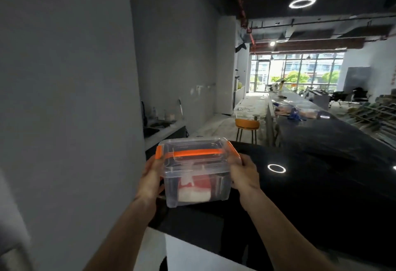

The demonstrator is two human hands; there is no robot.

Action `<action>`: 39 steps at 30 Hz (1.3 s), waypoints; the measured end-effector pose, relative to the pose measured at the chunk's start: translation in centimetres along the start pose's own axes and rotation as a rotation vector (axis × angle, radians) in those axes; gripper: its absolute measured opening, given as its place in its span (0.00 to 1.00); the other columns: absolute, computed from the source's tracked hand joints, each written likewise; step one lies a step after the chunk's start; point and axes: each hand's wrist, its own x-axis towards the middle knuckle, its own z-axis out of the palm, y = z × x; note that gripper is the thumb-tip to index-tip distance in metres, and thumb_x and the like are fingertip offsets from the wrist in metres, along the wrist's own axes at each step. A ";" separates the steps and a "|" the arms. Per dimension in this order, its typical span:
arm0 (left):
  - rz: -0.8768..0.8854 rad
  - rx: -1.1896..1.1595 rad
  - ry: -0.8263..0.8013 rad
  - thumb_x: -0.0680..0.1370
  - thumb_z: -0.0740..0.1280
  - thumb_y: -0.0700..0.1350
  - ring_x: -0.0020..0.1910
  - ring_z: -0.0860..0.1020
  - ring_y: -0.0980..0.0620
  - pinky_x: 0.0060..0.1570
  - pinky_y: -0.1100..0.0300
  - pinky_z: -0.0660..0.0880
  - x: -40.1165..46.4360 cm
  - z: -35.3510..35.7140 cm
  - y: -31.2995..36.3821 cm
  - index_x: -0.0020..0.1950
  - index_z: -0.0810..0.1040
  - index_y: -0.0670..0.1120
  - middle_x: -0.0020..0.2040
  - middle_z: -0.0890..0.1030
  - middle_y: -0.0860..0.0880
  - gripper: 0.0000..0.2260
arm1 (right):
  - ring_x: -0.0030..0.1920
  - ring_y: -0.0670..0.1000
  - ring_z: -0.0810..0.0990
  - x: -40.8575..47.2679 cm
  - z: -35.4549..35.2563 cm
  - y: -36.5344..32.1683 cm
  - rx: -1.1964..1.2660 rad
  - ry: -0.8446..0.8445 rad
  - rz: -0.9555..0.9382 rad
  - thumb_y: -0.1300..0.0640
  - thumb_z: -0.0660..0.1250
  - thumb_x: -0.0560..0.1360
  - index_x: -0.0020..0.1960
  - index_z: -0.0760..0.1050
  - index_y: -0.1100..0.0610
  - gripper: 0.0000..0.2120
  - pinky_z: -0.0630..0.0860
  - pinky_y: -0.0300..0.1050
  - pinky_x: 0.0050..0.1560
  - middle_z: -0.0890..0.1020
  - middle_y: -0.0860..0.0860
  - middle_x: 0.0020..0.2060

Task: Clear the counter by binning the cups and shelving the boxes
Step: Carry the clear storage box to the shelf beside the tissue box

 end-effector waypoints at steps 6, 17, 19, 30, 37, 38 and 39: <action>0.059 -0.028 0.282 0.81 0.62 0.55 0.60 0.78 0.45 0.46 0.55 0.74 -3.6 -14.0 1.0 0.70 0.73 0.52 0.65 0.80 0.46 0.18 | 0.54 0.57 0.83 -9.1 10.3 -0.9 0.038 -0.281 -0.017 0.29 0.68 0.70 0.65 0.73 0.42 0.28 0.82 0.63 0.58 0.82 0.52 0.55; 0.044 -0.108 0.712 0.79 0.66 0.54 0.50 0.80 0.46 0.44 0.54 0.75 -22.1 -42.2 1.5 0.65 0.75 0.53 0.58 0.81 0.46 0.15 | 0.54 0.60 0.82 -36.7 27.2 -1.0 -0.098 -0.720 -0.087 0.36 0.71 0.70 0.57 0.75 0.47 0.22 0.81 0.65 0.58 0.83 0.52 0.54; 0.034 -0.078 0.784 0.77 0.68 0.57 0.53 0.80 0.46 0.46 0.52 0.77 -26.7 -47.1 1.4 0.67 0.74 0.54 0.59 0.81 0.46 0.19 | 0.54 0.61 0.83 -42.4 30.0 -0.4 -0.144 -0.773 -0.097 0.32 0.69 0.65 0.59 0.75 0.48 0.29 0.82 0.65 0.57 0.84 0.54 0.54; 0.040 0.006 1.134 0.77 0.66 0.63 0.54 0.81 0.48 0.46 0.50 0.77 -48.9 -65.5 1.8 0.67 0.71 0.56 0.59 0.80 0.49 0.21 | 0.48 0.58 0.83 -71.2 38.2 2.5 -0.197 -1.141 -0.115 0.31 0.72 0.68 0.55 0.75 0.50 0.26 0.82 0.61 0.54 0.83 0.53 0.47; 0.047 -0.010 1.202 0.79 0.65 0.58 0.51 0.79 0.51 0.40 0.56 0.74 -53.1 -72.7 1.3 0.67 0.69 0.53 0.56 0.78 0.50 0.18 | 0.46 0.54 0.81 -79.0 43.3 3.6 -0.220 -1.234 -0.120 0.37 0.72 0.73 0.57 0.72 0.51 0.22 0.82 0.61 0.54 0.81 0.52 0.49; 0.048 -0.007 1.208 0.79 0.65 0.57 0.51 0.79 0.51 0.40 0.56 0.74 -53.0 -73.7 1.2 0.66 0.69 0.53 0.55 0.78 0.50 0.18 | 0.46 0.54 0.81 -79.7 44.2 3.7 -0.226 -1.240 -0.128 0.38 0.71 0.74 0.59 0.72 0.51 0.23 0.83 0.60 0.53 0.81 0.52 0.49; 0.052 -0.001 1.214 0.79 0.65 0.57 0.51 0.79 0.51 0.41 0.56 0.74 -52.9 -74.8 1.1 0.66 0.69 0.53 0.56 0.78 0.50 0.18 | 0.46 0.54 0.80 -80.3 45.3 3.8 -0.226 -1.243 -0.137 0.38 0.71 0.74 0.60 0.72 0.52 0.23 0.82 0.58 0.53 0.81 0.52 0.49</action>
